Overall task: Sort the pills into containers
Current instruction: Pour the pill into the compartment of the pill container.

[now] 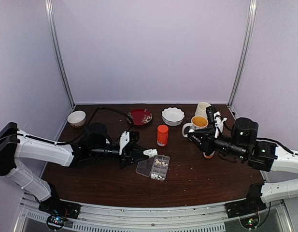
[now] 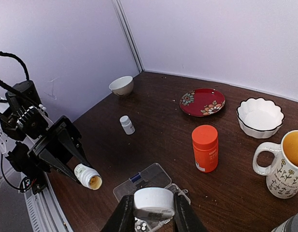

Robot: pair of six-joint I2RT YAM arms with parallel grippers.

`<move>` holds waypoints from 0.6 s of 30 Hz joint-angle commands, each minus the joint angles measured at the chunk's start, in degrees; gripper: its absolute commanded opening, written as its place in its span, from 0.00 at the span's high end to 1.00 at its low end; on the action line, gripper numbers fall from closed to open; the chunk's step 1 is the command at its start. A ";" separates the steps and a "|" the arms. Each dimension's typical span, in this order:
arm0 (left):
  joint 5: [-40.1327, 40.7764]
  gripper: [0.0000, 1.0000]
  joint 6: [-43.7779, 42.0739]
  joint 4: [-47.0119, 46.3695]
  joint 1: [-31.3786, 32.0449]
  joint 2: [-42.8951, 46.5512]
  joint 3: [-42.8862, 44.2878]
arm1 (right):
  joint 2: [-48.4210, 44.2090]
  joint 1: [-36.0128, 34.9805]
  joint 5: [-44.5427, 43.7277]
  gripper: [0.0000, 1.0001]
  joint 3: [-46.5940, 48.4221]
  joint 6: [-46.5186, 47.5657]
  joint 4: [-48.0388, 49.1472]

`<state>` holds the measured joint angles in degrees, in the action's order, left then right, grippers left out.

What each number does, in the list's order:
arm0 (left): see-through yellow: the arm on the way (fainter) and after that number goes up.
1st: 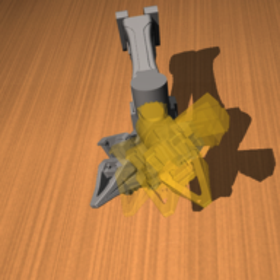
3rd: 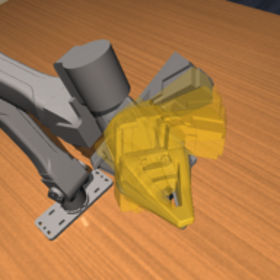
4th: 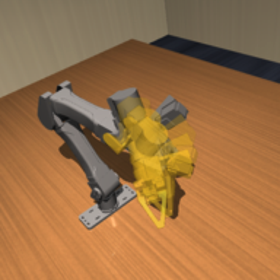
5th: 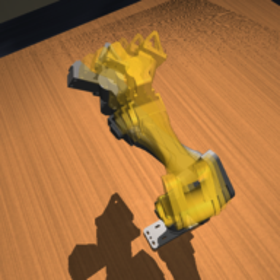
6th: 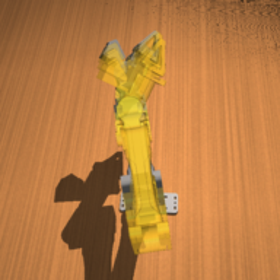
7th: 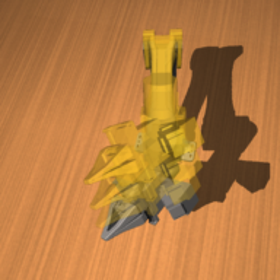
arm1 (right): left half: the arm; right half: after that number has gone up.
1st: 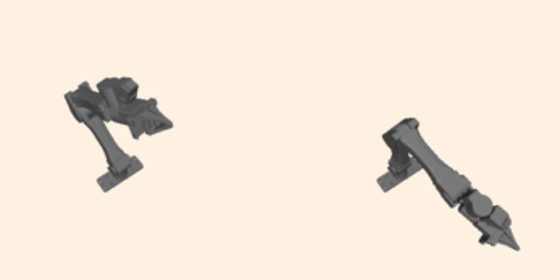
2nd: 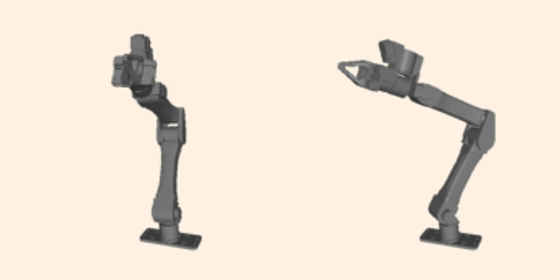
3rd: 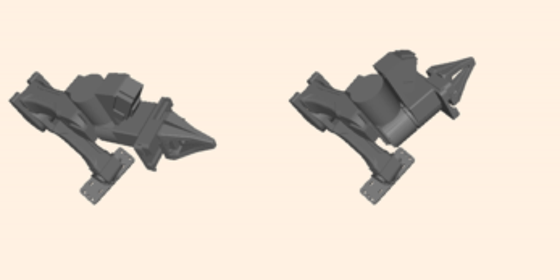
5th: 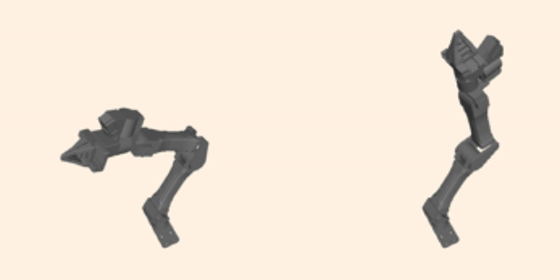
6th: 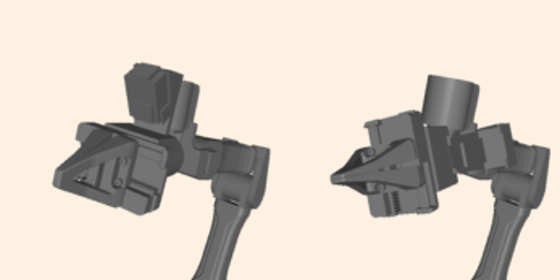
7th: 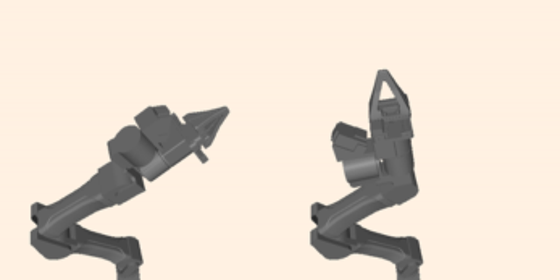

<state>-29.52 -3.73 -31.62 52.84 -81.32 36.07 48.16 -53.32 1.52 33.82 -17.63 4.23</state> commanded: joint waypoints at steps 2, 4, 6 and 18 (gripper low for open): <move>-0.43 0.93 -0.37 1.12 -1.24 -2.39 2.13 | 2.54 0.06 -0.19 1.00 4.31 -0.42 -8.95; 0.18 0.93 -1.73 4.81 -2.05 -3.12 3.21 | 3.48 0.06 1.36 1.00 4.09 -0.47 -8.90; -0.90 0.93 -3.10 8.10 -3.14 -3.97 4.22 | 4.13 0.08 3.05 1.00 3.17 -1.08 -7.00; -3.31 0.94 -10.00 15.85 -4.24 -10.94 8.41 | 12.23 0.01 7.65 1.00 6.36 -2.24 -8.78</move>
<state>-30.74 -10.50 -18.28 48.88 -90.50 41.52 58.11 -53.32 6.59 36.71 -19.62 -2.09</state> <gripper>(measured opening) 0.202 0.256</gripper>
